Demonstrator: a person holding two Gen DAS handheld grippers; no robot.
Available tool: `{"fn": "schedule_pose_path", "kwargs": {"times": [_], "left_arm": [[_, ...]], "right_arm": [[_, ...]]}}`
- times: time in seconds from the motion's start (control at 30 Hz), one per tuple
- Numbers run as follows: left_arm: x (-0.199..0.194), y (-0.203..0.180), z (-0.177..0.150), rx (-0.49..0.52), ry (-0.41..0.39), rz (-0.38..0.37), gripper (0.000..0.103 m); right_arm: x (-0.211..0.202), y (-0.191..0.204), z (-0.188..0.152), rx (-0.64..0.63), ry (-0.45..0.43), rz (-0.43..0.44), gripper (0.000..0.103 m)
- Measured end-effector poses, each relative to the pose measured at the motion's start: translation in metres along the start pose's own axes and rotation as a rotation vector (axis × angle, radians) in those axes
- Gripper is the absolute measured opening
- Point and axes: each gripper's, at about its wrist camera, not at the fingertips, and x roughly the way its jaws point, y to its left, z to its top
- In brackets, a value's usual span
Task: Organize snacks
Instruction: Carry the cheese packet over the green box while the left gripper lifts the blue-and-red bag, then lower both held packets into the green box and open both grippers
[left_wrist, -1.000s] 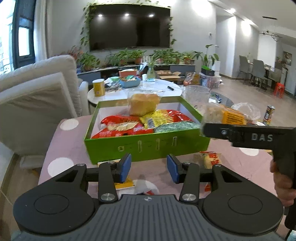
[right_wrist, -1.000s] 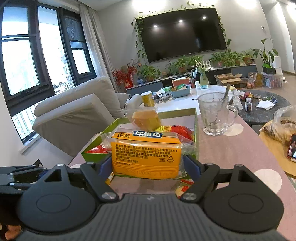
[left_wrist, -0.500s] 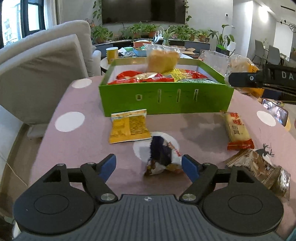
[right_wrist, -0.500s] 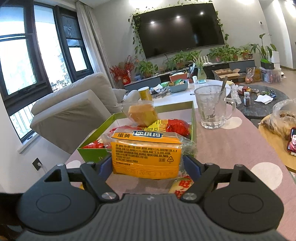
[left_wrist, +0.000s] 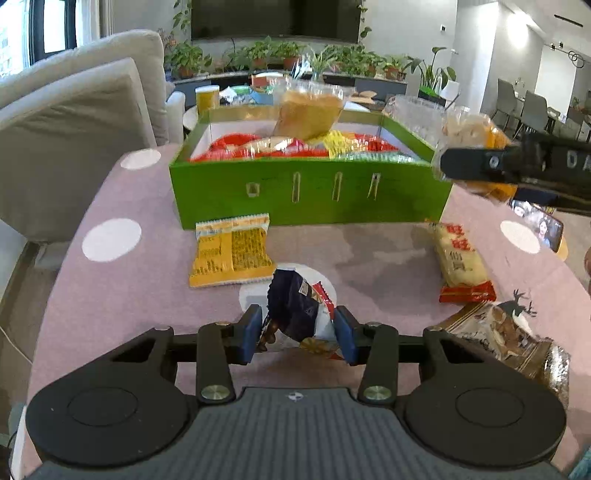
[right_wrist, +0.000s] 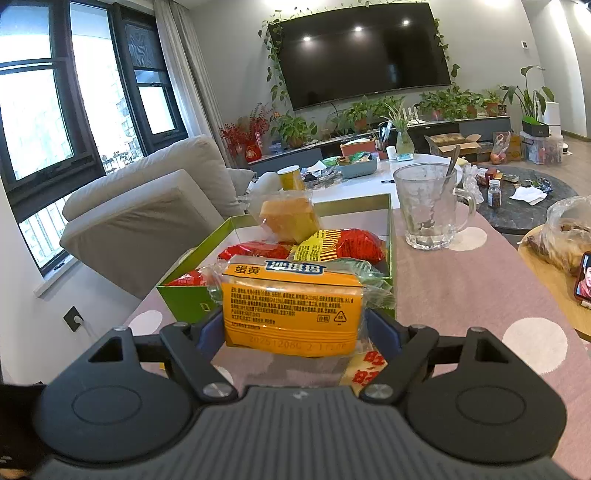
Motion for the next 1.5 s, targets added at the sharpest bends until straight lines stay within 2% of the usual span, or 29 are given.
{"fn": "schedule_pose_path", "kwargs": {"times": [0.4, 0.87, 0.97, 1.23, 1.5], "left_arm": [[-0.021, 0.004, 0.031, 0.015, -0.108, 0.012, 0.04], [-0.005, 0.013, 0.105, 0.043, -0.216, 0.032, 0.04], [0.005, 0.02, 0.12, 0.043, -0.209, 0.015, 0.04], [0.043, 0.035, 0.148, 0.04, -0.182, 0.053, 0.04], [0.078, 0.043, 0.162, 0.04, -0.14, 0.055, 0.04]], "right_arm": [[0.0, 0.007, 0.007, -0.025, -0.014, 0.006, 0.058], [0.023, 0.018, 0.033, -0.051, -0.027, 0.018, 0.058], [0.03, 0.018, 0.037, -0.054, -0.027, 0.026, 0.058], [0.044, 0.011, 0.043, -0.058, -0.022, 0.013, 0.058], [0.059, 0.011, 0.046, -0.046, -0.008, -0.004, 0.058]]}}
